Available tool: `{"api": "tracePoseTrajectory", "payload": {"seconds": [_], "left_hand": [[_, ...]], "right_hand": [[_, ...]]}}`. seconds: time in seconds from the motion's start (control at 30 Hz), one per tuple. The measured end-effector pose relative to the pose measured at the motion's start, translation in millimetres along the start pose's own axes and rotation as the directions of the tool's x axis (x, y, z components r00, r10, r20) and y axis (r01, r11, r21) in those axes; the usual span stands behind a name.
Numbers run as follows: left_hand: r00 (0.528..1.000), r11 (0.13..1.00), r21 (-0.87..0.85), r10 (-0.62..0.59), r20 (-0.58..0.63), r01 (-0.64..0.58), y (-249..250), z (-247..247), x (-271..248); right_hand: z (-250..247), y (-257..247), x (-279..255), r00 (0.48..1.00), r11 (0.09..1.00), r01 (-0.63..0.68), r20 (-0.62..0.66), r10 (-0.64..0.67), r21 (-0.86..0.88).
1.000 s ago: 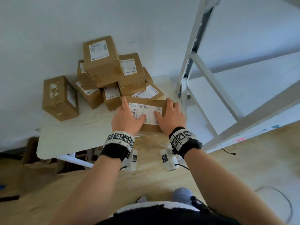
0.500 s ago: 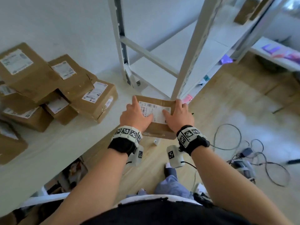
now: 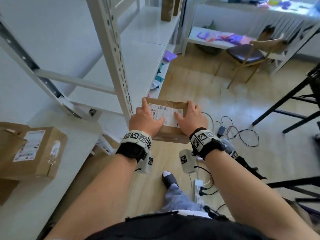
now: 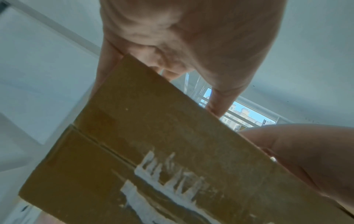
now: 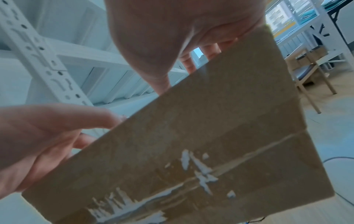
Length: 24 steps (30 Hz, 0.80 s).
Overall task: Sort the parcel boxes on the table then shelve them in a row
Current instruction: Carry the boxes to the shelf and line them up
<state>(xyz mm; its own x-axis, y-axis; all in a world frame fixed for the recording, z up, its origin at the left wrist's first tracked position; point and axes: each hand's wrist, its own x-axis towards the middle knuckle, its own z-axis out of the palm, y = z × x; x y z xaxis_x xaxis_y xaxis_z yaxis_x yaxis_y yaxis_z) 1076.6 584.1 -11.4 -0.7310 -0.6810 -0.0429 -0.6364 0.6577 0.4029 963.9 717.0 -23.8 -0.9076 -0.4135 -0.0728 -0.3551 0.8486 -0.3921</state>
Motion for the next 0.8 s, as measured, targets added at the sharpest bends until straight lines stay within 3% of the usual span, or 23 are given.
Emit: {"api": "tracePoseTrajectory", "payload": {"seconds": [0.27,0.8], "left_hand": [[0.999,0.999,0.018,0.048,-0.008,-0.048,56.1,-0.4,87.1],[0.996,1.000,-0.020,0.013,-0.086,-0.015,203.5,16.8,323.6]], "right_hand": [[-19.4,17.9,90.9,0.998,0.998,-0.009,-0.059,0.012,0.059],[-89.4,53.7,361.1,0.995,0.997,0.035,-0.092,-0.028,0.073]]}}
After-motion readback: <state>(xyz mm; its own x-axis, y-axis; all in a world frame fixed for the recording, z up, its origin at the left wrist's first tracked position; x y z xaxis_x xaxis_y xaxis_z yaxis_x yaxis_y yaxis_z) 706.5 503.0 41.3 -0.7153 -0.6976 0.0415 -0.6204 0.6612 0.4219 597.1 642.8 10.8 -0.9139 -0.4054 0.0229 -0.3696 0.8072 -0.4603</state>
